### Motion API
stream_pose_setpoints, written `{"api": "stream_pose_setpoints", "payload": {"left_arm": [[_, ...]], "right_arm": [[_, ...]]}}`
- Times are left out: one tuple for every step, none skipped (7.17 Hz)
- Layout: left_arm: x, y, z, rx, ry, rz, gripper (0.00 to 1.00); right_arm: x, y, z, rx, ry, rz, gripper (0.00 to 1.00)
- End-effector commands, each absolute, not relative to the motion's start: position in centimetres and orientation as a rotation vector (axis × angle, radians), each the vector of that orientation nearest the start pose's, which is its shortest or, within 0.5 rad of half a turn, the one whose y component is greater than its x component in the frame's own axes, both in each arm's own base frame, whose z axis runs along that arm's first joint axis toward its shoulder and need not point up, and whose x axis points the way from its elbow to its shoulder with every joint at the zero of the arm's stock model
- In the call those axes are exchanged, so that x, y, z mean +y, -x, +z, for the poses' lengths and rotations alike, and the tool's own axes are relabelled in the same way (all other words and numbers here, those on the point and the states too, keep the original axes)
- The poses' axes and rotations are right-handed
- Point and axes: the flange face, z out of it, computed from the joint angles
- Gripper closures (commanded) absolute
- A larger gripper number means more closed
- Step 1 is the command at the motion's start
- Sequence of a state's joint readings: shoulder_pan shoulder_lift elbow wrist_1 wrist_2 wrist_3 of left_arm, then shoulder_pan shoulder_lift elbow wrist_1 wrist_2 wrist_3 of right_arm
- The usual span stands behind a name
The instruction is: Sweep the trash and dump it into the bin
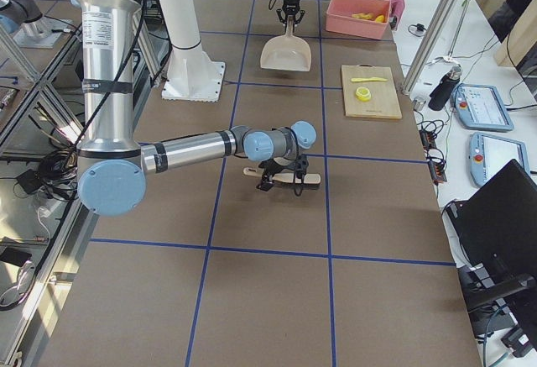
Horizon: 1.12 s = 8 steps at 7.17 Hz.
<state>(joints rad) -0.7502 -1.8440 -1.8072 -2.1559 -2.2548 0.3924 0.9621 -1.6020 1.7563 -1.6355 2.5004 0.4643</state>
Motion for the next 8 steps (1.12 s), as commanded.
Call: {"api": "stream_pose_setpoints", "payload": {"left_arm": [[-44.3, -37.4, 33.7, 0.898, -0.974, 1.419, 0.48], [-44.3, -37.4, 33.7, 0.899, -0.979, 1.419, 0.15], [-45.3, -36.2, 32.9, 0.895, -1.005, 1.399, 0.01], [-46.2, -34.6, 32.4, 0.896, -1.039, 1.383, 0.01], [-47.0, -32.5, 32.0, 0.872, -1.066, 1.353, 0.01], [-47.1, -30.3, 35.0, 0.841, -1.022, 1.314, 0.01], [-47.4, -26.0, 39.5, 0.719, -0.976, 1.218, 0.01], [-47.6, -21.5, 44.0, 0.649, -0.88, 1.08, 0.01]], "right_arm": [[-42.5, 22.8, 56.5, -0.854, 0.375, -0.19, 0.0], [-44.2, 20.5, 54.4, -0.86, 0.294, -0.162, 0.0], [-47.8, 16.9, 52.1, -0.824, 0.166, -0.099, 0.0], [-50.9, 12.5, 50.1, -0.788, 0.054, -0.03, 0.0], [-52.4, 9.0, 49.8, -0.753, -0.004, 0.023, 0.0], [-53.3, 5.9, 51.6, -0.694, -0.05, -0.01, 0.0], [-54.4, 2.0, 54.1, -0.675, -0.056, 0.001, 0.0], [-55.1, -1.4, 56.5, -0.678, -0.038, 0.046, 0.0]]}}
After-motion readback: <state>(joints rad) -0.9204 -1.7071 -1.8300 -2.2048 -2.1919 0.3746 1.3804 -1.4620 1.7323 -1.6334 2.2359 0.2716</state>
